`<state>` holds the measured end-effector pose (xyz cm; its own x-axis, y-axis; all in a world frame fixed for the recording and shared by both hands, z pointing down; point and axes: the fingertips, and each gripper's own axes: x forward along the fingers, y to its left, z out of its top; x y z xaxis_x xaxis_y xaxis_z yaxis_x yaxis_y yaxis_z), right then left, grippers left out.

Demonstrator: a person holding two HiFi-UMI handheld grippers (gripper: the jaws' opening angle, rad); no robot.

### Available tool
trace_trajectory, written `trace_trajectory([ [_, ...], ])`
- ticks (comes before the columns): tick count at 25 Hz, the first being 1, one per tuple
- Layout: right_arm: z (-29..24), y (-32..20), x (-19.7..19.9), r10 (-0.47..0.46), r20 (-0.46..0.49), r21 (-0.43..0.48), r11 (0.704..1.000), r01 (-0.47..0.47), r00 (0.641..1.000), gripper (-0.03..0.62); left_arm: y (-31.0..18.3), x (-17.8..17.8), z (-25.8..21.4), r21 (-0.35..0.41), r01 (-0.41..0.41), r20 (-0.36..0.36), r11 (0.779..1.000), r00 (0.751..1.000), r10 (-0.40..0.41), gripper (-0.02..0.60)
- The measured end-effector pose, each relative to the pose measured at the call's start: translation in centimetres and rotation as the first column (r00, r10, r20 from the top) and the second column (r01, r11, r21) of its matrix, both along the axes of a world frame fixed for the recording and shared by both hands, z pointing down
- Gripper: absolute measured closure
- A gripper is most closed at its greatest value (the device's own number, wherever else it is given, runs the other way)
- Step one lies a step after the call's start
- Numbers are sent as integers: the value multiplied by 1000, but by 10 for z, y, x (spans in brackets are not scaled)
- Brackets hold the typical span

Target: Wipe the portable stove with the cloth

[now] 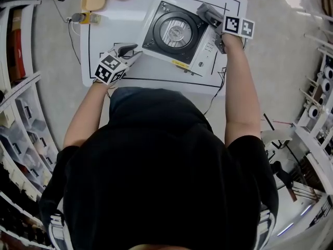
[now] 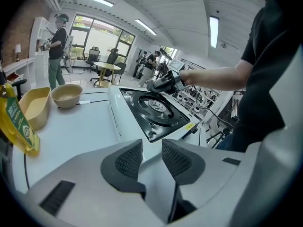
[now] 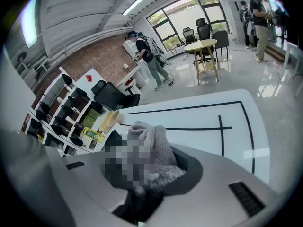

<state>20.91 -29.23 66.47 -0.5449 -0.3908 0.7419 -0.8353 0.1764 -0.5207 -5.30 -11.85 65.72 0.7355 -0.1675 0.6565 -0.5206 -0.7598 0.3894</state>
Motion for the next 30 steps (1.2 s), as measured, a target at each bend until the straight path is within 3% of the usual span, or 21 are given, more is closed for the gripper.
trace_trajectory([
  [17,-7,36,61,15,-143,18,1000,-13,990,474,0,-1,-1,13,10,19,1000,1000,-10,453],
  [21,-11,42,73,-5,-241,60,998,20,970,475,0,-1,-1,18,13,21,1000,1000,-13,453],
  [23,-15,46,72,-62,-349,108,989,106,935,476,2,0,-1,22,13,22,1000,1000,-13,453],
  [25,-18,52,65,-139,-478,142,962,233,867,476,3,0,-1,25,12,23,1000,1000,-13,453],
  [30,-25,74,44,-297,-729,116,835,539,617,477,4,0,-2,31,16,28,999,999,-17,453],
])
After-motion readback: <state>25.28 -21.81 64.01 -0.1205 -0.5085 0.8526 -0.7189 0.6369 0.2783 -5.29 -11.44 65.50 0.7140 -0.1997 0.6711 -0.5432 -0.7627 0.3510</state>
